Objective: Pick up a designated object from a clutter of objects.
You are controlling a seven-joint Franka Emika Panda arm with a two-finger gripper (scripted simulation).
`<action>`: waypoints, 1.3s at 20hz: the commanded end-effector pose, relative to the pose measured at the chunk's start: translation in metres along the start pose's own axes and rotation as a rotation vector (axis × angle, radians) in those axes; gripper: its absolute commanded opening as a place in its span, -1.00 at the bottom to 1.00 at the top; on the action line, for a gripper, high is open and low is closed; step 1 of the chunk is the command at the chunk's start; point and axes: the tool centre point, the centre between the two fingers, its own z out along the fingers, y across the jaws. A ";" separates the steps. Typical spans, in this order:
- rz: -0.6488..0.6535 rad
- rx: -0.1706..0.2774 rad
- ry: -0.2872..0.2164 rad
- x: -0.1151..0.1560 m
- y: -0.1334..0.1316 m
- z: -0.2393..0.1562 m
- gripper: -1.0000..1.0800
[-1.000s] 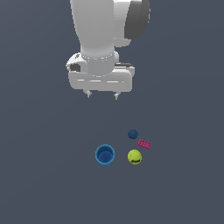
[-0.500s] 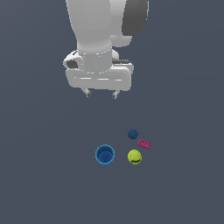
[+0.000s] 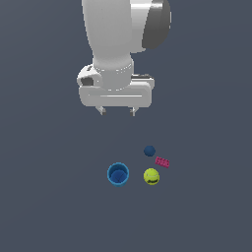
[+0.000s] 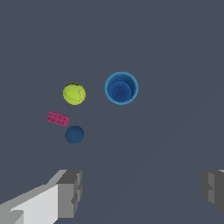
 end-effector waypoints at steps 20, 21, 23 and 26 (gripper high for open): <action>-0.757 -0.048 -0.040 0.039 -0.111 0.146 0.92; -0.799 -0.046 -0.041 0.039 -0.117 0.155 0.92; -0.882 -0.043 -0.044 0.039 -0.131 0.172 0.92; -0.994 -0.035 -0.046 0.037 -0.150 0.195 0.92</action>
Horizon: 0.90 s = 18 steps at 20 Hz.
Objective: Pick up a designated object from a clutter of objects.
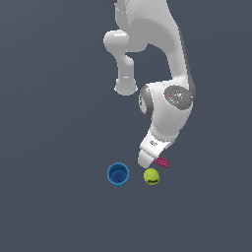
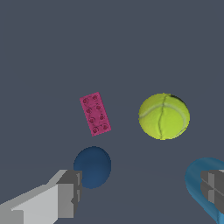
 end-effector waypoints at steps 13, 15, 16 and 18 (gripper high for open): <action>-0.320 0.018 0.017 0.041 -0.044 0.064 0.92; -0.329 0.019 0.018 0.042 -0.045 0.065 0.92; -0.330 0.019 0.018 0.043 -0.045 0.065 0.92; -0.324 0.019 0.017 0.042 -0.045 0.065 0.92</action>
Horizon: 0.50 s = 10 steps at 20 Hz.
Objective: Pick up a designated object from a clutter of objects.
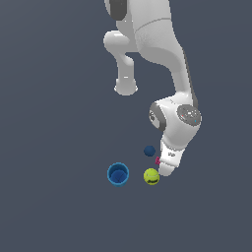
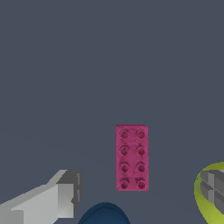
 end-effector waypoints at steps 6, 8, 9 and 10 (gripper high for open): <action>-0.002 -0.001 0.000 0.000 0.000 0.016 0.92; -0.003 -0.001 0.000 0.000 -0.001 0.027 0.92; -0.004 -0.001 0.001 0.000 -0.001 0.032 0.92; -0.005 -0.001 0.001 0.000 -0.001 0.037 0.92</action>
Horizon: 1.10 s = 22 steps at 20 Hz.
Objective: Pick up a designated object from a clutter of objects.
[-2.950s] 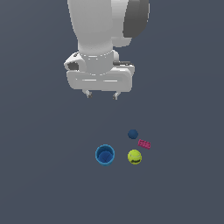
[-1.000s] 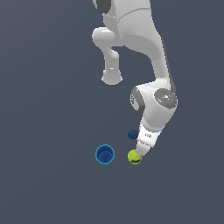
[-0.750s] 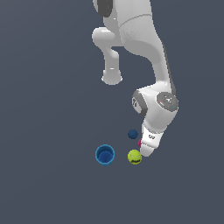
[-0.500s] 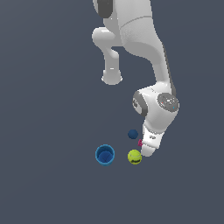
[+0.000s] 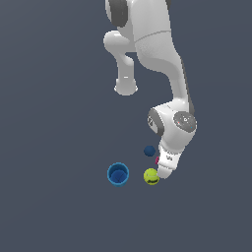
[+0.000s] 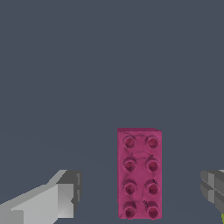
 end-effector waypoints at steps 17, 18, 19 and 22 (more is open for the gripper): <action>-0.002 0.000 0.000 0.001 0.001 0.022 -1.00; -0.005 -0.014 0.010 0.006 0.005 0.013 -1.00; -0.005 -0.014 0.010 0.005 0.005 0.013 -1.00; -0.005 -0.014 0.010 0.004 0.006 0.009 -1.00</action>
